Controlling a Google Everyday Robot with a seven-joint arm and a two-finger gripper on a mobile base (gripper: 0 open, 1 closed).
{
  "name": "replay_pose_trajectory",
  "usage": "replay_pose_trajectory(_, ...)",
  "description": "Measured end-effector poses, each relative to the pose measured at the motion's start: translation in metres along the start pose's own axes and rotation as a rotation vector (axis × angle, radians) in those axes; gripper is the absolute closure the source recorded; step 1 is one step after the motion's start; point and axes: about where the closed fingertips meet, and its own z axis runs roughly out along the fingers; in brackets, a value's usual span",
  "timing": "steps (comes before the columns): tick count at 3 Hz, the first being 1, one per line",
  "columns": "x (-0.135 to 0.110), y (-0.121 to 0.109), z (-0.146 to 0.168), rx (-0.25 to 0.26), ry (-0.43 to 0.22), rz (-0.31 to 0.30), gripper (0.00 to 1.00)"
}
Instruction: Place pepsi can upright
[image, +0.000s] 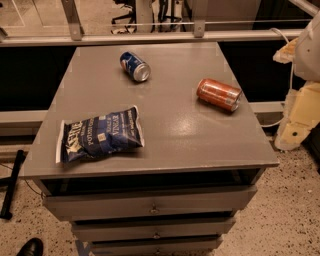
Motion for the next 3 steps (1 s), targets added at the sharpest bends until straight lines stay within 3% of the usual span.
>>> replay_pose_trajectory(2,-0.01,-0.007,0.002,0.01,-0.019,-0.031,0.0)
replay_pose_trajectory(3,-0.039,-0.044,0.018,0.051,-0.053,-0.022,0.0)
